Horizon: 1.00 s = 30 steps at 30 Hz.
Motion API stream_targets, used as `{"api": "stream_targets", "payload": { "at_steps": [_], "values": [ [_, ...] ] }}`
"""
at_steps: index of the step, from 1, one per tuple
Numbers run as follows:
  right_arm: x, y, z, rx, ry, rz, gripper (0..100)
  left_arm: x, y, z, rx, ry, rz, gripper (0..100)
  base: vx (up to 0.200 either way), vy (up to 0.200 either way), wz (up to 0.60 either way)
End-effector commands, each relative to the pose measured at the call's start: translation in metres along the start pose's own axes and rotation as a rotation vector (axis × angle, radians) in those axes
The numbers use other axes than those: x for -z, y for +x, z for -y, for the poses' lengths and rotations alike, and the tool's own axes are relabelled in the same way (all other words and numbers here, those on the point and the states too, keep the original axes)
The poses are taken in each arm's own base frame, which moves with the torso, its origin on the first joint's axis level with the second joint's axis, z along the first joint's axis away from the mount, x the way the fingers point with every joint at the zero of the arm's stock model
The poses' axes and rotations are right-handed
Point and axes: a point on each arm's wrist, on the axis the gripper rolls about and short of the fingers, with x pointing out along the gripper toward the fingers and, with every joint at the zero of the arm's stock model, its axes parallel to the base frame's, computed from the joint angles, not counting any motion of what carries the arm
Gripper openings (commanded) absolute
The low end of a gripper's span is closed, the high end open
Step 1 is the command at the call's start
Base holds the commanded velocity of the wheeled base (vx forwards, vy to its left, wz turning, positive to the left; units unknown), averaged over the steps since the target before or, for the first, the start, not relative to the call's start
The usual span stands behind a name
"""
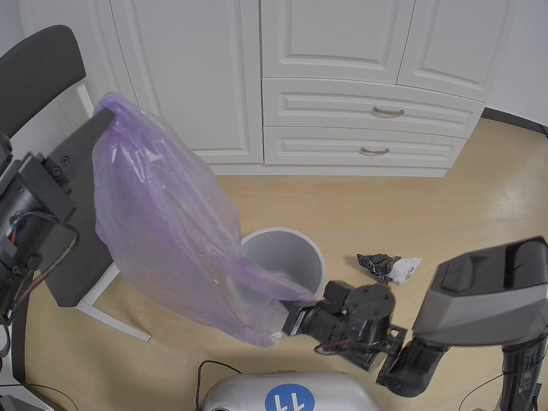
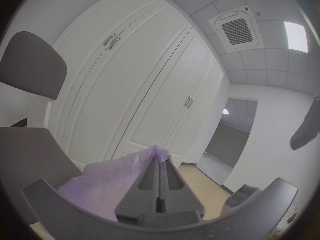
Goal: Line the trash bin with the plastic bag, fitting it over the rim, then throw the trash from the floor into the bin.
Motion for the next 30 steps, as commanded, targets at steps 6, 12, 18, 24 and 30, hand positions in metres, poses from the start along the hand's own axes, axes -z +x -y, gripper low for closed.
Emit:
{"api": "stream_targets", "payload": {
  "at_steps": [6,12,18,24,30],
  "values": [
    [-0.129,-0.047,0.030,0.151,-0.199,0.177,0,0.070,0.032,-0.044,-0.168,0.020,-0.263,0,0.000,0.000,0.00],
    [-0.168,-0.063,0.034,0.284,-0.199,0.150,0,0.085,0.031,-0.049,-0.174,0.025,-0.335,0,0.000,0.000,0.00],
    [-0.183,-0.061,0.040,0.386,-0.195,0.194,0,0.109,0.032,-0.069,-0.263,0.058,-0.513,0,0.000,0.000,0.00],
    [-0.186,-0.061,0.043,0.461,-0.256,0.213,0,0.137,0.034,-0.098,-0.348,0.114,-0.626,0,0.000,0.000,0.00],
    [-0.188,-0.063,0.049,0.508,-0.292,0.218,0,0.146,0.034,-0.105,-0.378,0.133,-0.658,0,0.000,0.000,0.00]
  ]
}}
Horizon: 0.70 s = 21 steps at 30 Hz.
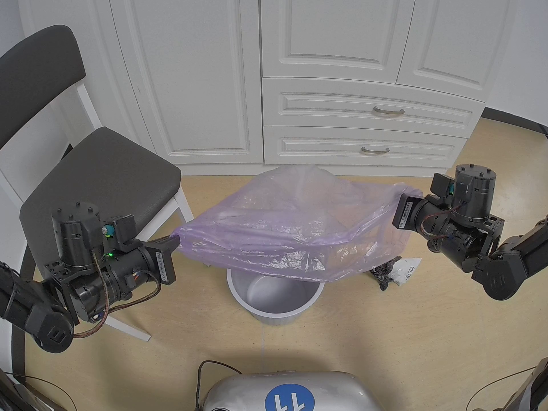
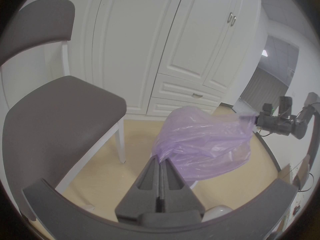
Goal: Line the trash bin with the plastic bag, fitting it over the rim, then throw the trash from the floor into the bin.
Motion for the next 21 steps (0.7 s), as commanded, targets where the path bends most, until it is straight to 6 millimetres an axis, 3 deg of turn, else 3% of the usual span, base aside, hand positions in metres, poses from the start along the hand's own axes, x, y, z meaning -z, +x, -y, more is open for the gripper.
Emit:
{"api": "stream_targets", "payload": {
  "at_steps": [1,21],
  "values": [
    [-0.004,0.000,0.006,0.029,-0.018,0.014,0,0.013,0.014,-0.006,-0.041,-0.001,-0.057,0,0.000,0.000,0.00],
    [0.021,-0.007,0.023,0.101,-0.202,-0.112,0,0.008,0.016,-0.025,-0.142,0.008,-0.037,0,0.000,0.000,0.00]
  ]
}}
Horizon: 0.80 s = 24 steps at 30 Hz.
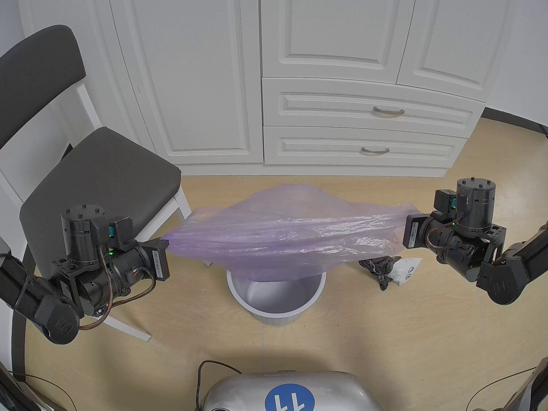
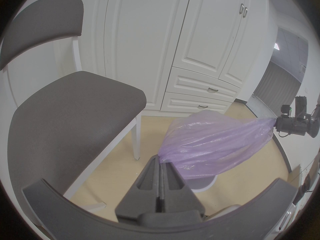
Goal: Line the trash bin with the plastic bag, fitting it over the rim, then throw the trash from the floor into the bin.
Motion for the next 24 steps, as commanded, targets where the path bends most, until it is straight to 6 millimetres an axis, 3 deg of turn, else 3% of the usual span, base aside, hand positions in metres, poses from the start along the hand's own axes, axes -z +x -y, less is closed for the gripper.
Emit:
{"api": "stream_targets", "payload": {
  "at_steps": [1,11,20,24],
  "values": [
    [0.009,-0.003,0.002,0.003,-0.034,-0.031,0,0.001,0.001,-0.006,-0.023,0.003,-0.004,0,0.000,0.000,0.00],
    [0.020,-0.005,0.004,0.005,-0.090,-0.069,0,0.000,0.002,-0.015,-0.048,0.009,-0.004,0,0.000,0.000,0.00],
    [0.014,-0.005,0.000,-0.019,-0.070,-0.032,0,0.000,0.004,-0.015,-0.045,0.021,0.008,0,0.000,0.000,0.00],
    [0.010,-0.008,-0.009,-0.070,-0.041,0.068,0,-0.004,0.002,-0.010,-0.018,0.023,0.071,0,0.000,0.000,0.00]
  ]
}}
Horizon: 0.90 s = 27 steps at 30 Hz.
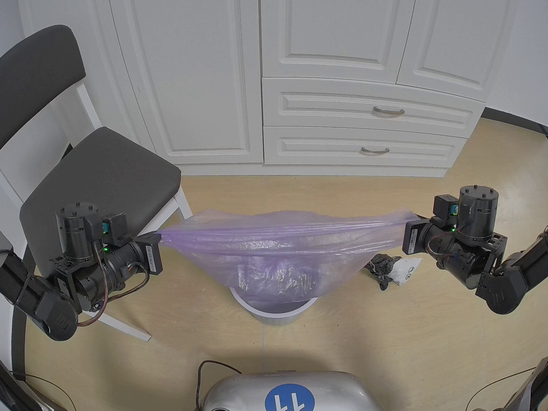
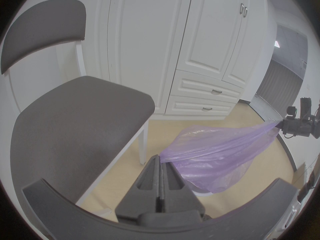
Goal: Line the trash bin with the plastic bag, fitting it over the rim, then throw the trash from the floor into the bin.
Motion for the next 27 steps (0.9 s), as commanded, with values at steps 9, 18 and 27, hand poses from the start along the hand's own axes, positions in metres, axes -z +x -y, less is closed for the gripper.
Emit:
{"api": "stream_targets", "payload": {
  "at_steps": [9,18,27],
  "values": [
    [0.002,-0.019,-0.025,-0.162,0.027,0.176,0,-0.008,-0.011,0.013,0.069,0.003,0.139,0,0.000,0.000,0.00],
    [0.008,-0.027,-0.036,-0.225,0.030,0.183,0,-0.002,-0.021,0.034,0.198,0.016,0.197,0,0.000,0.000,0.00],
    [0.024,-0.036,-0.065,-0.361,0.039,0.139,0,0.008,-0.027,0.044,0.307,0.030,0.188,0,0.000,0.000,0.00]
  ]
}}
